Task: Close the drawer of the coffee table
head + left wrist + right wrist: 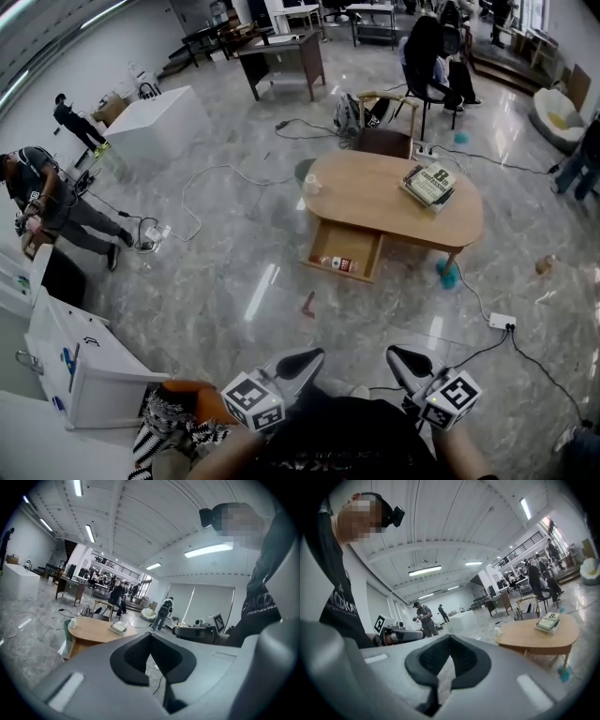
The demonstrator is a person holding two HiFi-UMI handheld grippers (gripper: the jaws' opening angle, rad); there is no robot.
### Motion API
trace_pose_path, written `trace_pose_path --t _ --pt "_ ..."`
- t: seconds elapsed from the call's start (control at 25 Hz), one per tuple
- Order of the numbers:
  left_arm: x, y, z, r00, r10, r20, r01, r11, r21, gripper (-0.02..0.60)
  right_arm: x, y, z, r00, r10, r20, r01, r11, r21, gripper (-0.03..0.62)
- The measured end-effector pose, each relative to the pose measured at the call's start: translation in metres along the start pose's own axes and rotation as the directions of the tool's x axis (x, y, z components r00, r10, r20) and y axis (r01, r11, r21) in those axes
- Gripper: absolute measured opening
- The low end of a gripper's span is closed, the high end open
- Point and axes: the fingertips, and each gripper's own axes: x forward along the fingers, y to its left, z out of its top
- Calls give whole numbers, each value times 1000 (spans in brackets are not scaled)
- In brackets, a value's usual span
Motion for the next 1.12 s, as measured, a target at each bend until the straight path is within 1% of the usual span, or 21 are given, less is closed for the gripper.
trace_pose_path --t 0.24,0.36,0.44,0.52,0.68,0.88,1.12 --pt "6 25 -2 1000 -22 -20 21 1000 -14 2 19 -6 3 1000 -28 13 28 1000 4 2" --pt "6 43 5 999 -41 -20 40 999 -14 2 33 -10 3 998 -60 10 60 998 6 2" --pt "3 57 9 998 -51 -23 51 999 -10 1 43 -13 -1 995 -95 -15 95 995 1 2" --pt "-3 73 12 998 -56 -26 56 998 -4 1 54 -13 -3 992 -125 -24 125 992 -2 2" --pt "-15 107 19 997 -67 -24 67 998 14 1 82 -9 2 987 -163 -1 163 987 -13 2" --pt "-20 146 27 995 -91 -27 92 996 14 0 114 -9 5 975 -224 -4 224 974 -24 2" --pt "-33 197 27 993 -111 -39 111 994 7 1 152 -2 0 958 -287 -14 286 958 -31 2"
